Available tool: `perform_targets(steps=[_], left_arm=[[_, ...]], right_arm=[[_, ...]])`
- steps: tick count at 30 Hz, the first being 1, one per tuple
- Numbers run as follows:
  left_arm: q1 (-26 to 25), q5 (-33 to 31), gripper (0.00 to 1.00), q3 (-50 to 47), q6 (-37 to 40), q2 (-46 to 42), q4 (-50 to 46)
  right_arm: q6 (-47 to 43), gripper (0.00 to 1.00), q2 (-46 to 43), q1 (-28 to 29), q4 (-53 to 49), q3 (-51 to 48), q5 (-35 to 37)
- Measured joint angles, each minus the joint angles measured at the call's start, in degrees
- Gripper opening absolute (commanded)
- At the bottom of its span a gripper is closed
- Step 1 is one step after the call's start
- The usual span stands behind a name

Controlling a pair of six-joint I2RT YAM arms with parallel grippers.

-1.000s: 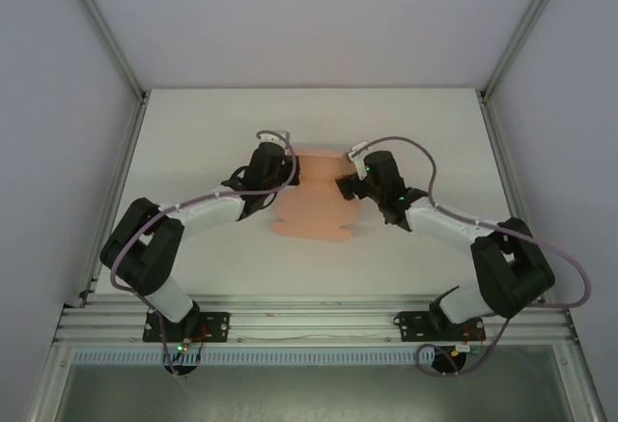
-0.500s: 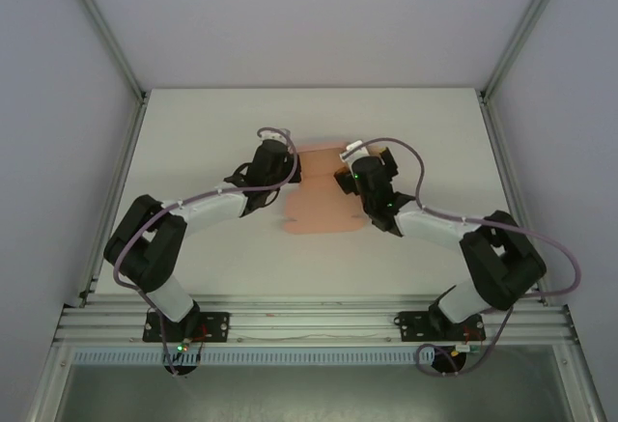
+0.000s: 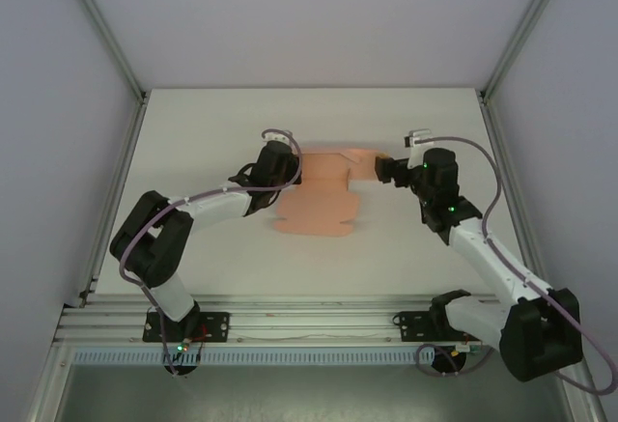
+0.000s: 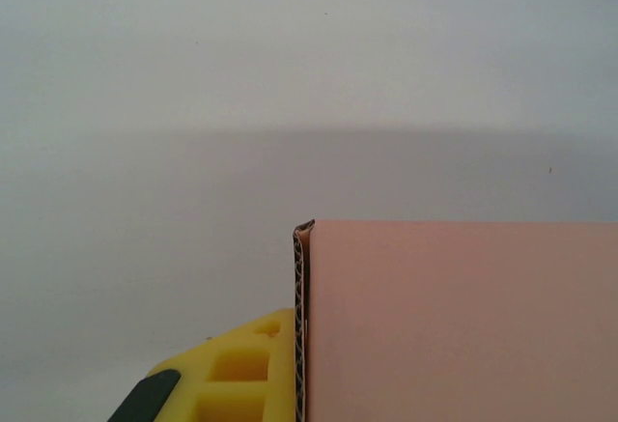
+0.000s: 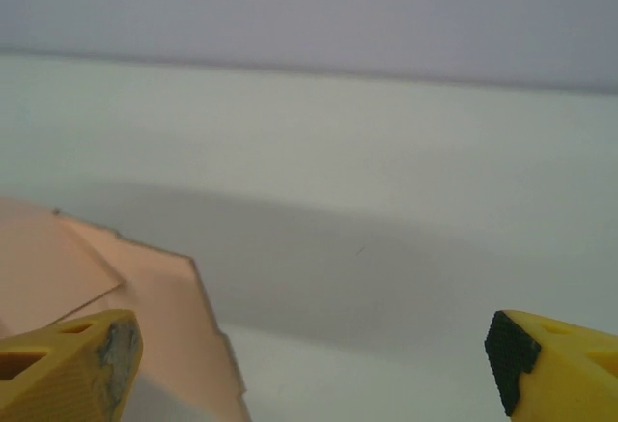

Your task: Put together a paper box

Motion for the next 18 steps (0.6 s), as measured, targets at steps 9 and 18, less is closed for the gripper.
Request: perform_targets(steps=[9, 18], left_arm=[[0.0, 1.0, 0.0, -0.7, 0.7, -0.1, 0.3], [0.1, 1.0, 0.0, -1.7, 1.3, -0.2, 0.2]], right_arm=[[0.5, 0.48, 11.4, -0.6, -7.8, 7.6, -16.9], [-1.3, 0.43, 15.8, -1.1, -10.6, 10.5, -21.6]])
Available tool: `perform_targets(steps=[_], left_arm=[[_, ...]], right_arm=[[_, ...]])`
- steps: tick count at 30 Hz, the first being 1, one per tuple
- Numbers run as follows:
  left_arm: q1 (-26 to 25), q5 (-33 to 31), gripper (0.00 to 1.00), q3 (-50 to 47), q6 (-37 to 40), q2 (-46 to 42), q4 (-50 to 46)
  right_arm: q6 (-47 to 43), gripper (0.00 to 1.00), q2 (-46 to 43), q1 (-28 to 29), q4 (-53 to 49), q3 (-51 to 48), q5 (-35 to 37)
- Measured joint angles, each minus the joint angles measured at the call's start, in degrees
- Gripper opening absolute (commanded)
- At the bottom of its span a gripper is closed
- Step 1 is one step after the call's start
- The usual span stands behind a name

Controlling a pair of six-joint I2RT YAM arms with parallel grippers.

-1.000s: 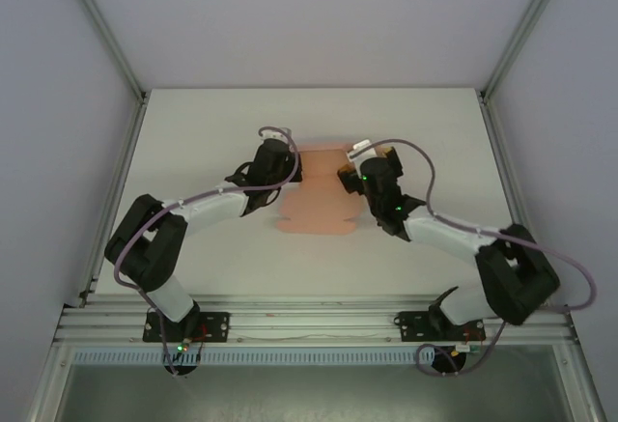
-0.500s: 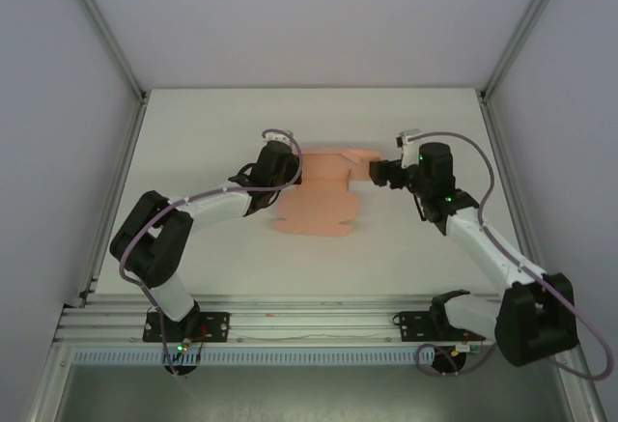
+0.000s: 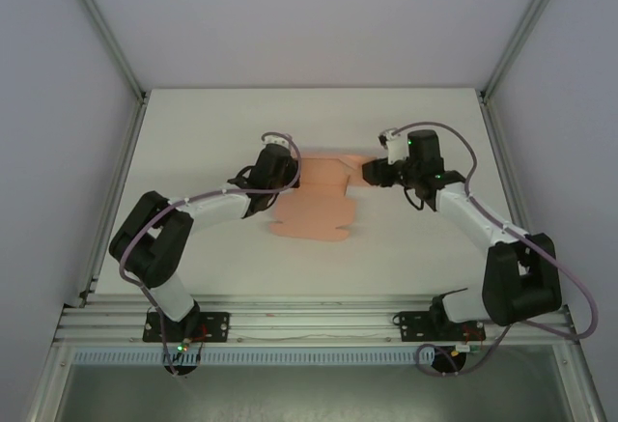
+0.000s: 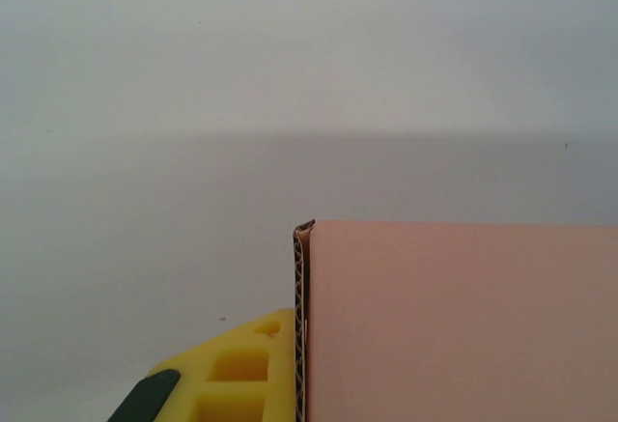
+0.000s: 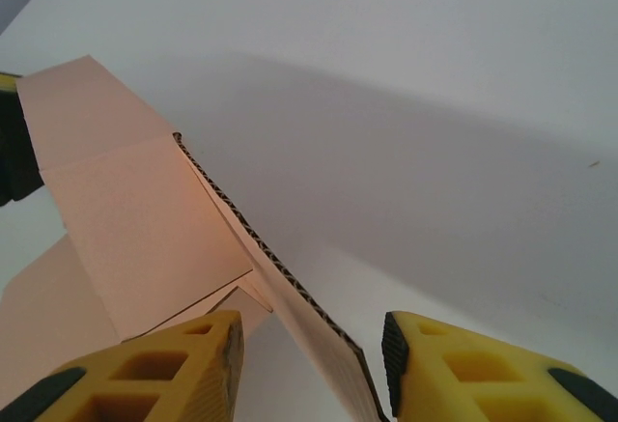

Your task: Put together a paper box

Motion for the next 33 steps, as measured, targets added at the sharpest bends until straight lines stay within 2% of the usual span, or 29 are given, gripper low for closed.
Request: perform_targets(steps=[2, 4, 10, 12, 14, 16, 20, 25, 30, 33], left_arm=[[0.0, 0.2, 0.0, -0.1, 0.3, -0.1, 0.0], [0.0, 0.8, 0.0, -0.2, 0.4, -0.4, 0.0], [0.0, 2.6, 0.0, -0.2, 0.4, -1.9, 0.9], [-0.1, 3.0, 0.0, -0.2, 0.4, -2.3, 1.5], [-0.2, 3.2, 0.0, -0.2, 0.4, -2.5, 1.8], [-0.2, 3.2, 0.0, -0.2, 0.4, -2.5, 1.7], [-0.2, 3.0, 0.0, -0.2, 0.7, -2.5, 1.7], [-0.2, 2.6, 0.0, -0.2, 1.5, -2.5, 1.6], [-0.2, 2.6, 0.0, -0.2, 1.9, -2.5, 1.6], [-0.2, 2.8, 0.0, -0.2, 1.9, -2.5, 1.6]], right_arm=[[-0.6, 0.48, 0.3, -0.1, -0.3, 0.0, -1.0], [-1.1, 0.44, 0.5, -0.2, -0.5, 0.0, -1.9], [-2.0, 0.46, 1.0, -0.2, -1.0, 0.0, -3.9], [-2.1, 0.38, 1.0, -0.2, -1.1, 0.0, -4.3], [-2.4, 0.37, 1.0, -0.4, -1.6, 0.0, -4.4], [-2.7, 0.46, 1.0, -0.5, -1.9, 0.0, -4.3], [-3.0, 0.48, 0.2, -0.7, -3.6, 0.0, -2.9], [-3.2, 0.41, -2.4, -1.6, -5.2, 0.0, -2.5], [-3.9, 0.4, -3.2, -2.1, -6.0, 0.0, -4.1], [-4.4, 0.36, -3.0, -2.1, -6.4, 0.0, -5.7]])
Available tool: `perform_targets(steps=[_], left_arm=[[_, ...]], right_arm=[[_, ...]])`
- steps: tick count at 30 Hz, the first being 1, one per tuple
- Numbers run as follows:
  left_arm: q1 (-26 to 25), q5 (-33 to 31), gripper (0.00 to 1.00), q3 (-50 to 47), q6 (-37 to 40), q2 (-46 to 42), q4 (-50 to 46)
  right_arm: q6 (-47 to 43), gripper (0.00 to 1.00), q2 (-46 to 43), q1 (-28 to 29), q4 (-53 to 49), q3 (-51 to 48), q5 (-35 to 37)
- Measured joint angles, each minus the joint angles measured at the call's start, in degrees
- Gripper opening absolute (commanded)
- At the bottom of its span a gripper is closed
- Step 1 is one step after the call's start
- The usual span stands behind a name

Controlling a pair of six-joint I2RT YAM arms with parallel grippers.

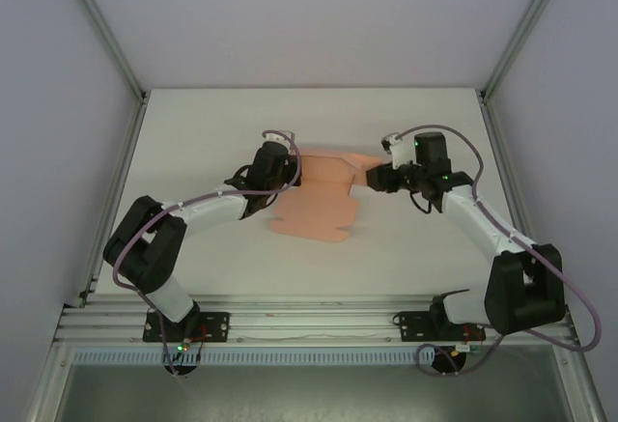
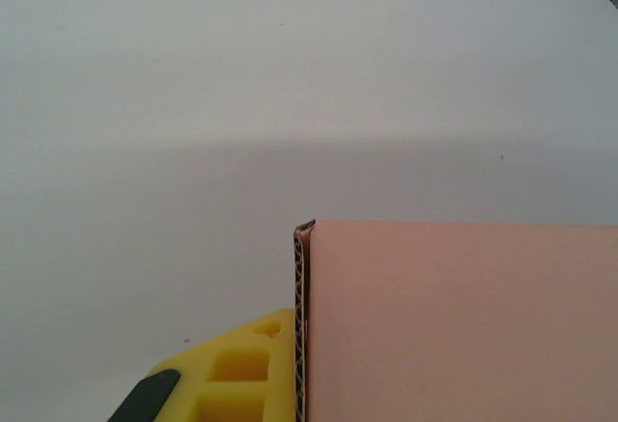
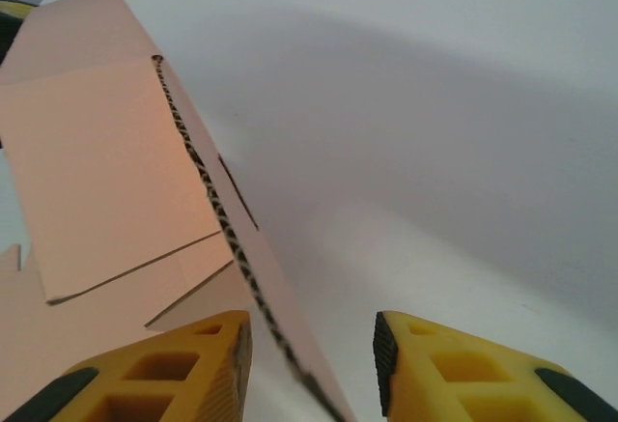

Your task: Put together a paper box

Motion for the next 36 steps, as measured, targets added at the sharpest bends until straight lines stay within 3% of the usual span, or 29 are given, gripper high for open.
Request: perform_targets(steps=[7, 12, 14, 18, 25, 28, 34, 36], left_arm=[[0.0, 0.0, 0.0, 0.0, 0.0, 0.0, -0.1], [0.0, 0.0, 0.0, 0.0, 0.0, 0.0, -0.2], [0.0, -0.1, 0.0, 0.0, 0.0, 0.0, -0.4], [-0.5, -0.8, 0.0, 0.2, -0.3, 0.0, -1.8], [-1.0, -3.1, 0.0, 2.0, -2.2, 0.7, -5.2], [-1.0, -3.7, 0.0, 3.3, -3.1, 2.4, -5.7], [-1.5, -3.9, 0.0, 4.4, -3.7, 4.2, -6.0], [-1.6, -3.9, 0.0, 4.4, -3.9, 4.3, -6.0]], right_arm=[[-0.7, 0.13, 1.5, 0.0, -0.9, 0.7, -0.8], [-0.7, 0.0, 2.0, 0.0, -1.5, 1.4, 0.1], [0.6, 0.0, 3.1, 0.3, -1.4, 2.3, 2.1], [3.5, 0.0, 6.4, 3.3, -1.5, 5.0, 11.8], [10.6, 0.0, 16.4, 14.3, -4.1, 14.0, 40.7], [15.2, 0.0, 21.5, 17.3, -7.6, 19.3, 49.6], [21.6, 0.01, 25.0, 19.4, -11.1, 21.8, 56.4], [22.0, 0.08, 24.4, 19.4, -11.0, 21.4, 56.8]])
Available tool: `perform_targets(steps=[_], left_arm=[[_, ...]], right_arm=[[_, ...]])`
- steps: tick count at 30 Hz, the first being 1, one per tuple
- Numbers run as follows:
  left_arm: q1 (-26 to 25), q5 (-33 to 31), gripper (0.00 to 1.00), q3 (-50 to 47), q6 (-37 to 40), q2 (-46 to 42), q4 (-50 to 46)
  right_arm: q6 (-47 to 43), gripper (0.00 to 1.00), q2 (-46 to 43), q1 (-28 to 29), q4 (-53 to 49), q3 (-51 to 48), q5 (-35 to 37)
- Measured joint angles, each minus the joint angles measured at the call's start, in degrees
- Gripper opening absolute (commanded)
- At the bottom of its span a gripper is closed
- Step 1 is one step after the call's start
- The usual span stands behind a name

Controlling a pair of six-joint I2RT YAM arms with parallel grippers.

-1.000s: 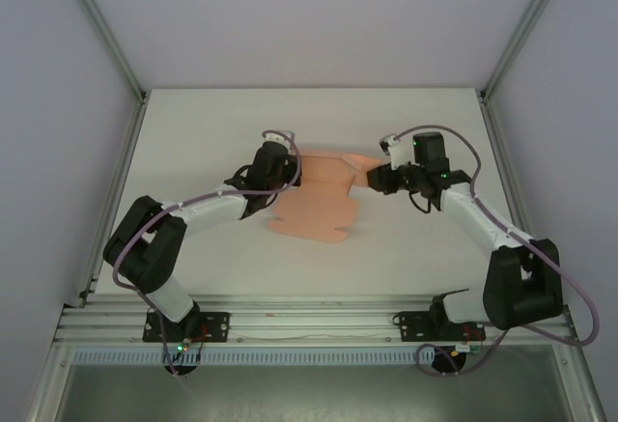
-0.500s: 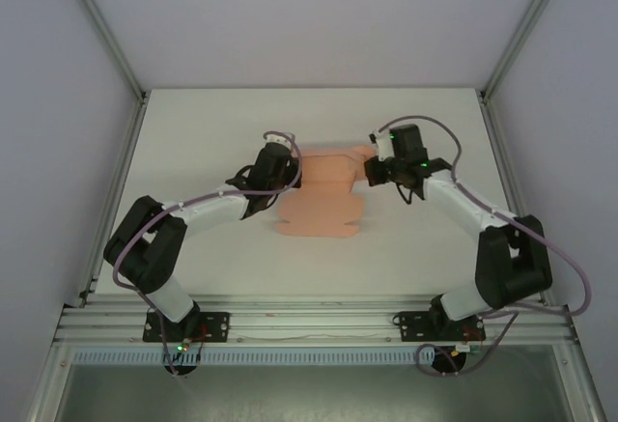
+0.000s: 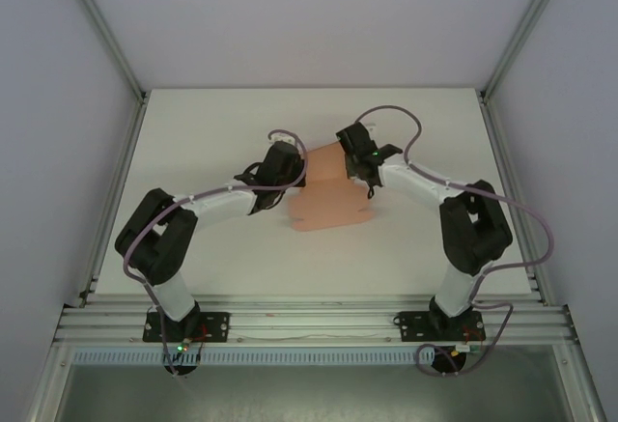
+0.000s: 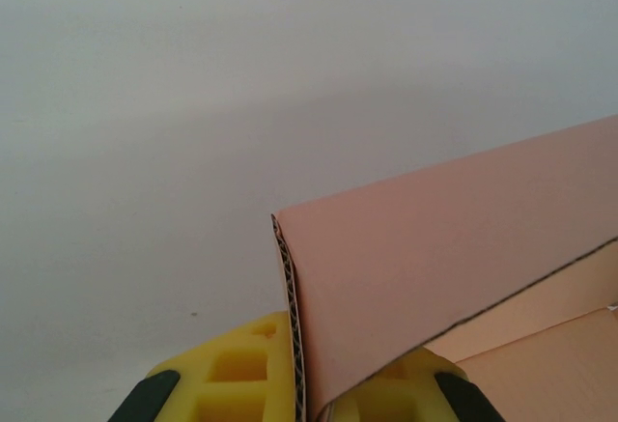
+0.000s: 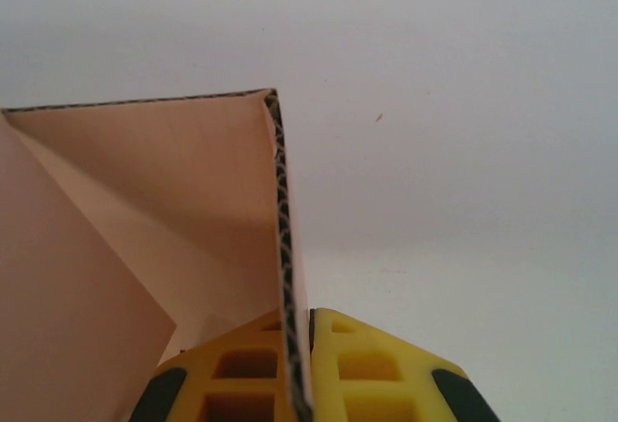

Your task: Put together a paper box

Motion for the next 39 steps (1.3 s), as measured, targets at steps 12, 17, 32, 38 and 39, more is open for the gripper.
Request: perform_targets(steps=[12, 17, 32, 38, 39], left_arm=[[-0.3, -1.6, 0.0, -1.3, 2.5, 0.0, 5.1], [-0.2, -2.6, 0.0, -4.9, 5.5, 0.2, 10.0], [-1.7, -5.6, 0.0, -9.9, 12.7, 6.0, 28.3], [-3.8, -7.5, 0.0, -10.1, 15.8, 9.6, 31.8], [-4.0, -7.9, 0.0, -10.1, 16.2, 9.8, 32.4]], right_arm=[[-5.3, 0.86, -24.6, -6.8, 1.8, -17.2, -13.6], [-7.4, 0.93, -32.2, -10.8, 3.0, -20.0, -20.5], [-17.6, 1.0, -13.7, -10.4, 6.7, -5.3, -25.0], [-19.9, 1.0, -8.1, -6.4, 7.7, -5.9, -24.7], [-20.0, 1.0, -8.0, -6.3, 7.7, -6.0, -24.7]])
